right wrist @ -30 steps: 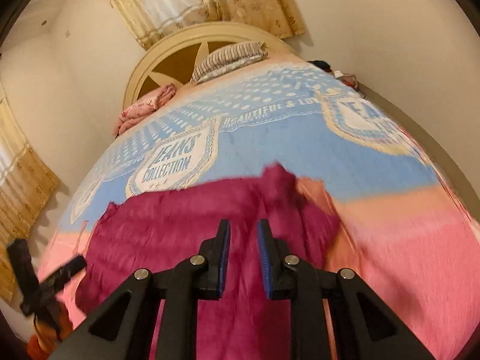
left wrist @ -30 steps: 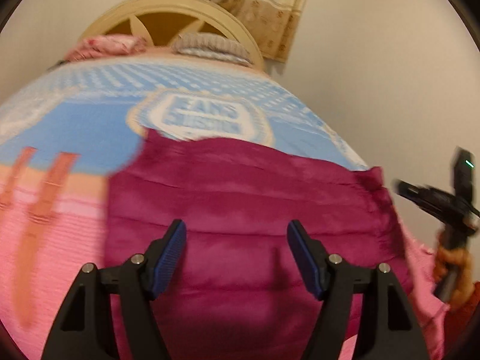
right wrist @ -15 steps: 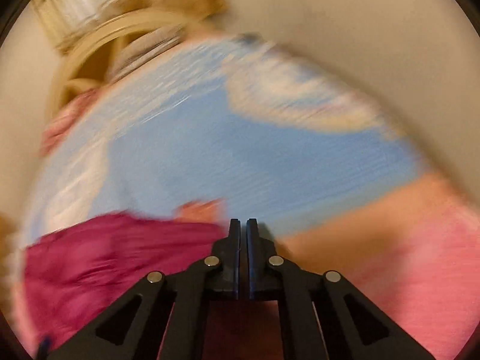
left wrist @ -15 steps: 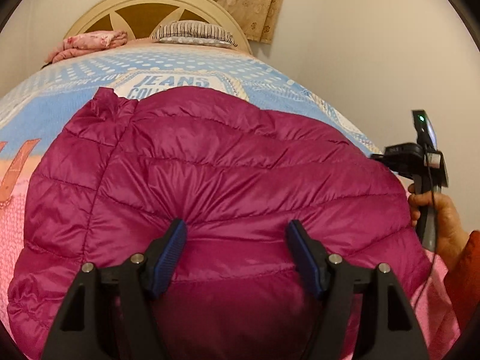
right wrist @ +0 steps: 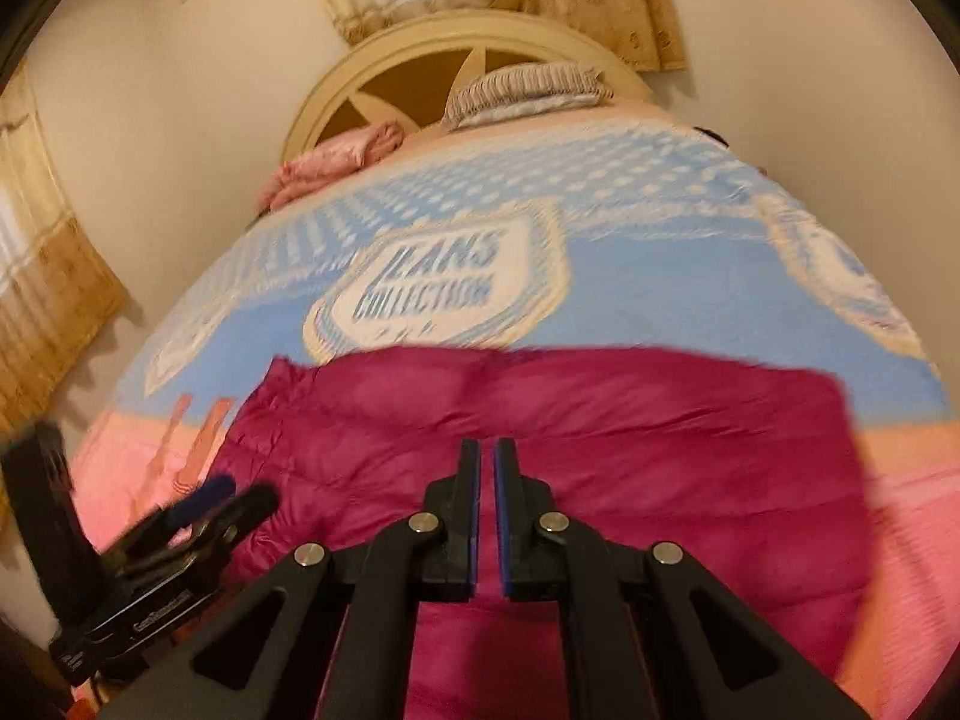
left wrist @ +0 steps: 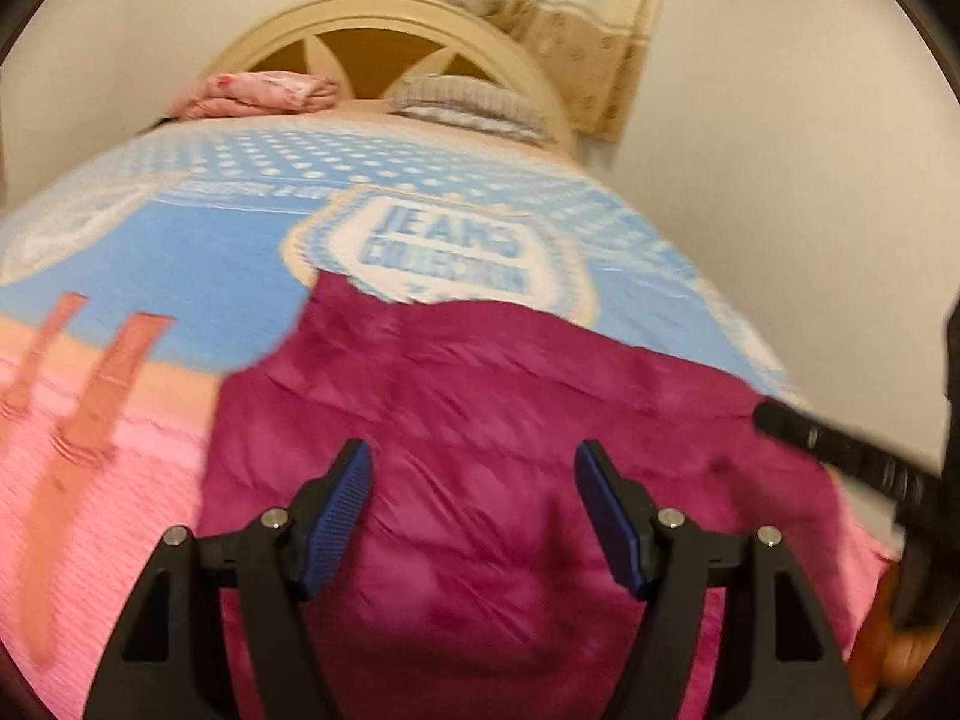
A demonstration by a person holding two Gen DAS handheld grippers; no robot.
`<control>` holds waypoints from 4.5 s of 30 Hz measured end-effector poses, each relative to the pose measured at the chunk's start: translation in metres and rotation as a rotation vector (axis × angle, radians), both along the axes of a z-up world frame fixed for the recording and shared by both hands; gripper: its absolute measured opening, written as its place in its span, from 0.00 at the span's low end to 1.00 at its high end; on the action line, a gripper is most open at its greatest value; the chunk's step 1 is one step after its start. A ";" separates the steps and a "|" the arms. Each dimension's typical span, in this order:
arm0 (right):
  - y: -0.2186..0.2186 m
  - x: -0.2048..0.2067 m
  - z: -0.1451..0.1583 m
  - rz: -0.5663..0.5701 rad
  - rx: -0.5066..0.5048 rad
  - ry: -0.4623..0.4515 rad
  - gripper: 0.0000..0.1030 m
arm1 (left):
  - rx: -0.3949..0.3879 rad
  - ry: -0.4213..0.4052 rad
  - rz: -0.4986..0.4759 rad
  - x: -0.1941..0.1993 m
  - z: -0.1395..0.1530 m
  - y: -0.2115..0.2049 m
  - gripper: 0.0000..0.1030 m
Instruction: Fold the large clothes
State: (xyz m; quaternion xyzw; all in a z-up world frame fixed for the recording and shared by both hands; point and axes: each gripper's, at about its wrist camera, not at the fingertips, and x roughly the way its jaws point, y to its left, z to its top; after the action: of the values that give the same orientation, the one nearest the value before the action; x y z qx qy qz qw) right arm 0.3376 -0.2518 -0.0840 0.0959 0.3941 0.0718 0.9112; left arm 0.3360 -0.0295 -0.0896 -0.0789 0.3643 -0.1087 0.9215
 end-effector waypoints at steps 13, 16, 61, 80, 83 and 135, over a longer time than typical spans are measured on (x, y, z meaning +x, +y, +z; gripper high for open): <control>0.021 0.021 -0.086 -0.112 0.093 0.067 0.02 | 0.107 0.006 -0.007 0.006 -0.038 -0.010 0.75; 0.022 0.016 -0.087 -0.113 0.076 0.047 0.02 | 0.119 0.007 -0.002 0.006 -0.041 -0.012 0.77; 0.025 -0.013 -0.040 -0.097 0.089 -0.028 0.03 | -0.486 0.050 0.159 -0.039 -0.059 0.083 0.88; 0.036 -0.033 -0.102 -0.142 0.366 0.179 0.03 | -0.549 -0.062 -0.044 -0.072 0.013 0.076 0.14; 0.068 -0.045 -0.107 -0.076 0.462 0.222 0.03 | -0.452 -0.122 -0.072 -0.092 0.044 0.080 0.14; -0.026 -0.088 -0.077 -0.009 0.519 0.099 0.83 | -0.013 0.013 -0.446 -0.104 -0.029 -0.056 0.17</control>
State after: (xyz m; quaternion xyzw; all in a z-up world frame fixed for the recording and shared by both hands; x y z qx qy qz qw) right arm 0.2494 -0.2773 -0.1612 0.3313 0.4062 0.1617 0.8361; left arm 0.2322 -0.0859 -0.1187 -0.0030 0.3779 -0.3117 0.8718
